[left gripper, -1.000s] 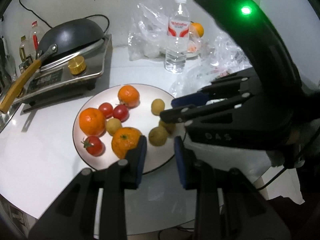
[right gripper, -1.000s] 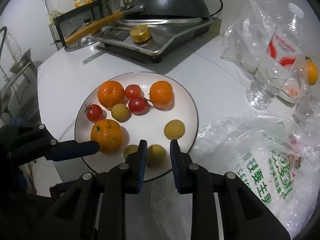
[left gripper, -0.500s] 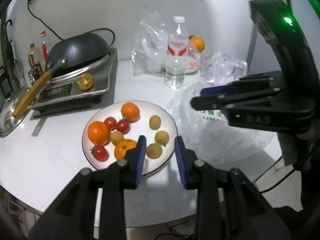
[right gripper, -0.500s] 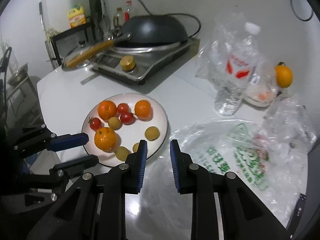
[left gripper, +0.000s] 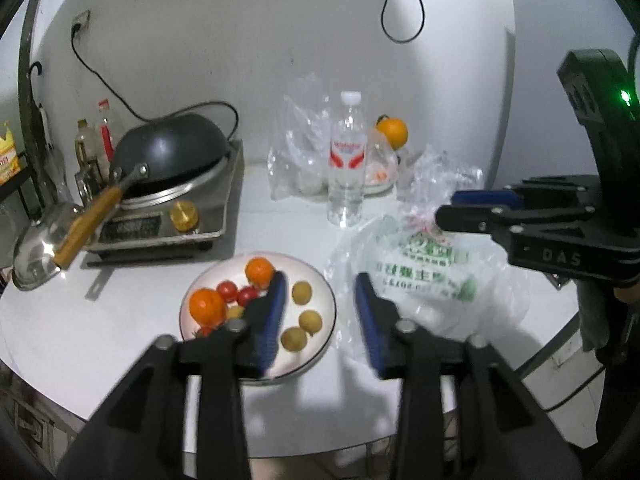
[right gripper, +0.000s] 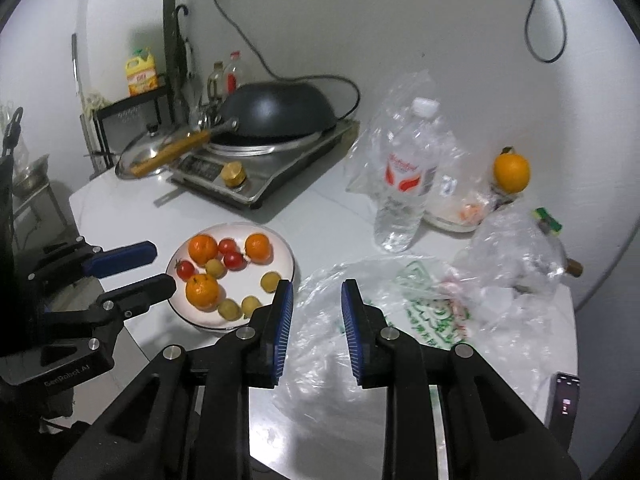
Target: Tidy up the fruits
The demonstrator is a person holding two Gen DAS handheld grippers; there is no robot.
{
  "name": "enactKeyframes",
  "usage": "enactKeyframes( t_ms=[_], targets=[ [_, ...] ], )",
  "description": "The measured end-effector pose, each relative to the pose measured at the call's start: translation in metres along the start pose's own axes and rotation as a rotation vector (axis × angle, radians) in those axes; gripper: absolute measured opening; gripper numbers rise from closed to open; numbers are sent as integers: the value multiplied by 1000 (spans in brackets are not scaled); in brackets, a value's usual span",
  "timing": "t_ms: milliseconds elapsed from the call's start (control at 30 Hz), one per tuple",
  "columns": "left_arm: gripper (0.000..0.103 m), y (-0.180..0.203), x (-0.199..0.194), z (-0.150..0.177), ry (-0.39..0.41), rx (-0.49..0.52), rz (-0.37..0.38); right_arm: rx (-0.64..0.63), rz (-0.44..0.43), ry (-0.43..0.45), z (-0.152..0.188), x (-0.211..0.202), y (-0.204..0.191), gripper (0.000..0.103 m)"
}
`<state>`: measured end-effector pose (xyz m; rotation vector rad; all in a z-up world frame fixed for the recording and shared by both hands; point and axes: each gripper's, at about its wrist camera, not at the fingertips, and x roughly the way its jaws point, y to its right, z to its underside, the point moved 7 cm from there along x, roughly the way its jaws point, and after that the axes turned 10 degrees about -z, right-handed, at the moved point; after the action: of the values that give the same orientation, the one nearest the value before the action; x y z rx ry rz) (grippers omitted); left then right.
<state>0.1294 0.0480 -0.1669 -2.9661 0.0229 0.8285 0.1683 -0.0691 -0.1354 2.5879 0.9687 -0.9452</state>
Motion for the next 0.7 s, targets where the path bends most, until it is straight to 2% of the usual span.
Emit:
enactKeyframes(
  t_ms=[33, 67, 333, 400, 467, 700],
  targets=[
    [59, 1, -4, -4, 16, -8, 1, 1, 3, 18, -3, -8, 1, 36],
    [60, 1, -10, -8, 32, -14, 2, 1, 6, 31, -5, -13, 1, 38],
    [61, 4, -37, -40, 119, -16, -24, -4, 38, 127, -21, -55, 5, 38],
    [65, 0, -45, -48, 144, -34, -33, -3, 44, 142, -24, -61, 6, 38],
    [74, -4, -53, -56, 171, -50, -43, -6, 51, 160, -28, -69, 6, 39],
    [74, -9, -75, -74, 229, -58, -63, -23, 63, 225, -40, -98, 1, 45]
  ],
)
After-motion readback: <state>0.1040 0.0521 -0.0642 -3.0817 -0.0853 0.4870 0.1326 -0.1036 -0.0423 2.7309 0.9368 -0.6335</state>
